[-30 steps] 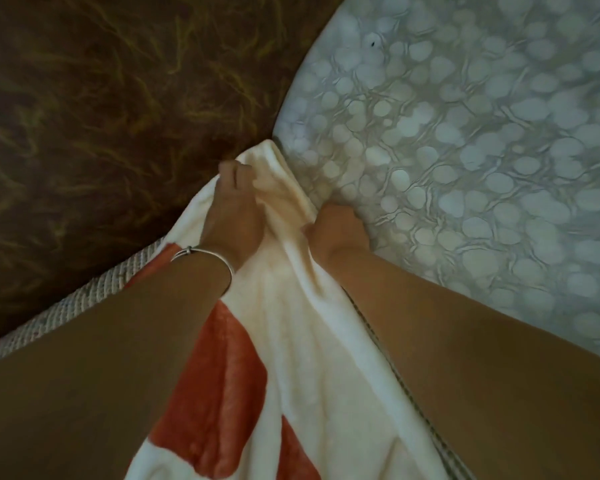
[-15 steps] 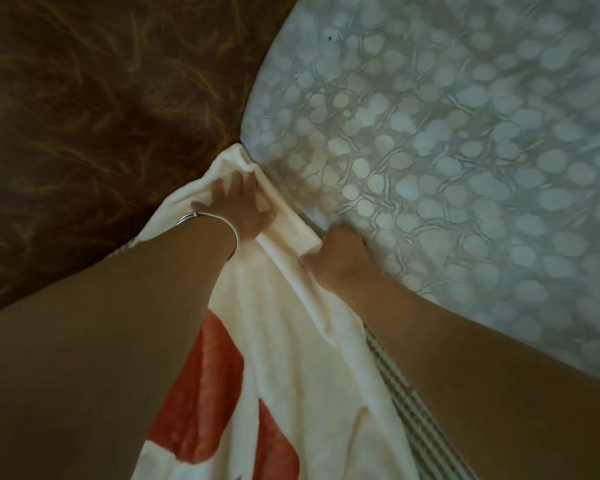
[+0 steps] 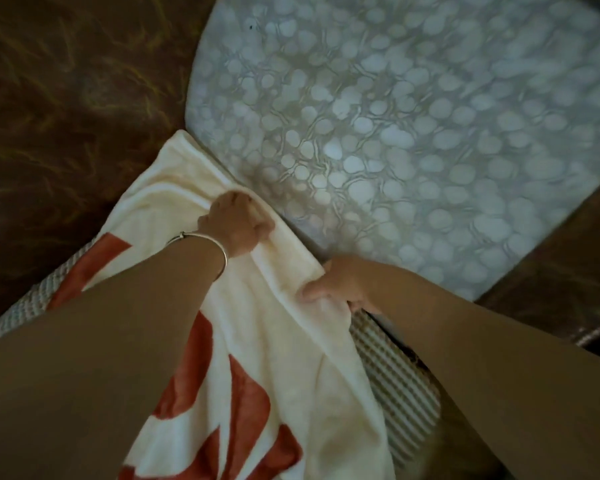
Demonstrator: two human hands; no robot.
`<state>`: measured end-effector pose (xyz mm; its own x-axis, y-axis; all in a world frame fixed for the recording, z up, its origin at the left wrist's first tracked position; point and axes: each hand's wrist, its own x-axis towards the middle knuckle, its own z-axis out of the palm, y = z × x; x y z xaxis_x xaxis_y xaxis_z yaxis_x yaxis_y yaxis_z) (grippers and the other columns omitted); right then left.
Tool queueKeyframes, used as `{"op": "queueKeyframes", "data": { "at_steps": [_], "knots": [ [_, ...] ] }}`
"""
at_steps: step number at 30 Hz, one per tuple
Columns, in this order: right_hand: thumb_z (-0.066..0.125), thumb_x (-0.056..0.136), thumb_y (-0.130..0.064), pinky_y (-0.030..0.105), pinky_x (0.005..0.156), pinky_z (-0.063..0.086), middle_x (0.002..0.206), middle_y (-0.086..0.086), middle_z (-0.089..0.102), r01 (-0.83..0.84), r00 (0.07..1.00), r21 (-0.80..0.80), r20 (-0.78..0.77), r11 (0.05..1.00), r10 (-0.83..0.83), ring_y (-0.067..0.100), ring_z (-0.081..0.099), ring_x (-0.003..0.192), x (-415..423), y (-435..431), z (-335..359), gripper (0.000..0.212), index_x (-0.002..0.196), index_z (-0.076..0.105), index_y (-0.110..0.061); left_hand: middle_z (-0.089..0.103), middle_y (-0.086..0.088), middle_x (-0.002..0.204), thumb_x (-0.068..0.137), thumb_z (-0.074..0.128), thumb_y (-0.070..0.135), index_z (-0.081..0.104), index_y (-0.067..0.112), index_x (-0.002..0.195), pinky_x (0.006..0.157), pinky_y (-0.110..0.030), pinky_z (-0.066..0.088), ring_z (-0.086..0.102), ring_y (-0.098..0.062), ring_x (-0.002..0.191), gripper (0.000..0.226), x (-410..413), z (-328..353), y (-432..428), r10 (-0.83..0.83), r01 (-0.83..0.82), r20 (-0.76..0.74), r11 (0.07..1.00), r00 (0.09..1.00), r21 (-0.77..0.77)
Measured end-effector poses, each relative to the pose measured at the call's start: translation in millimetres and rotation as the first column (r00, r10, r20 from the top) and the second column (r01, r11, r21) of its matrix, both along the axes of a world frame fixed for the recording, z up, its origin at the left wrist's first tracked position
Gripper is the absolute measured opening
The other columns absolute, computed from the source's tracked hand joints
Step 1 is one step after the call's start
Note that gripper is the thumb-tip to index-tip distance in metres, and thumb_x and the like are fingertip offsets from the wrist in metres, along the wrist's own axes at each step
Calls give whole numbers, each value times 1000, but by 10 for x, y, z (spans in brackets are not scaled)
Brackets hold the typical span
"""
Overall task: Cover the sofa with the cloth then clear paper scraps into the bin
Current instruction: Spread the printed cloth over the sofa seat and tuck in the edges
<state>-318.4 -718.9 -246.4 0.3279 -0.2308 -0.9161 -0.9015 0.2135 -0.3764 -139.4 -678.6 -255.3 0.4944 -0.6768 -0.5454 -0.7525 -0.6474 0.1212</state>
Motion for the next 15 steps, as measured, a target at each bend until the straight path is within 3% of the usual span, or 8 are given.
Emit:
{"op": "queueKeyframes", "data": {
  "at_steps": [1,3,5,7,10,12,13,15],
  "knots": [
    [80,70,-32,35,92,52,118,8,65,-45,999,36,-26,998,46,27,63,107,-149,47,12,67,127,55,-8,16,-9,155,88,50,49,19,8,146,110,-49,27,14,-28,144,78,-18,9,-4,-9,8,10,999,1000,50],
    [75,76,-38,26,83,48,121,11,62,-169,981,-145,-124,975,151,27,61,109,-389,113,37,62,125,54,-4,14,-9,154,87,50,49,16,9,147,109,-49,30,13,-29,143,79,-124,40,44,-53,42,116,995,992,95],
    [64,84,-45,25,75,42,122,13,61,-190,973,-389,-196,901,121,27,59,111,-532,159,50,57,121,56,-2,26,-13,147,90,49,42,29,6,141,102,-48,35,25,-33,135,65,-323,78,152,-91,101,263,995,961,-24],
    [58,87,-49,29,75,43,121,14,61,-81,988,-460,-155,884,10,29,60,110,-594,188,31,58,119,57,-1,36,-15,138,91,49,32,44,5,129,97,-47,38,32,-35,127,48,-542,61,256,-93,144,262,973,961,-182],
    [66,84,-41,33,82,52,113,12,66,196,980,-168,13,966,-196,27,64,102,-748,273,67,49,116,59,-4,20,-10,154,91,47,44,28,11,142,107,-47,30,18,-30,141,64,-784,-25,390,-121,128,67,986,990,-109],
    [72,81,-26,30,80,54,102,4,68,231,968,123,70,965,-241,18,64,93,-949,368,109,32,107,63,-11,1,-5,159,90,42,53,12,13,149,112,-50,21,1,-27,147,77,-805,-67,367,-127,126,23,992,992,9],
    [75,79,-22,28,76,53,102,3,67,228,967,184,72,956,-244,16,63,92,-1047,412,119,35,110,62,-11,-4,-4,160,90,40,55,6,12,150,113,-52,19,-4,-27,147,81,-791,-78,334,-129,128,23,990,991,51],
    [79,74,-30,29,81,53,111,6,64,191,981,23,27,981,-192,22,63,100,-1217,481,80,59,122,57,-4,-10,-6,159,89,38,59,0,11,150,115,-55,14,-9,-30,147,87,-765,-100,270,-144,141,21,983,989,120]
  ]
}}
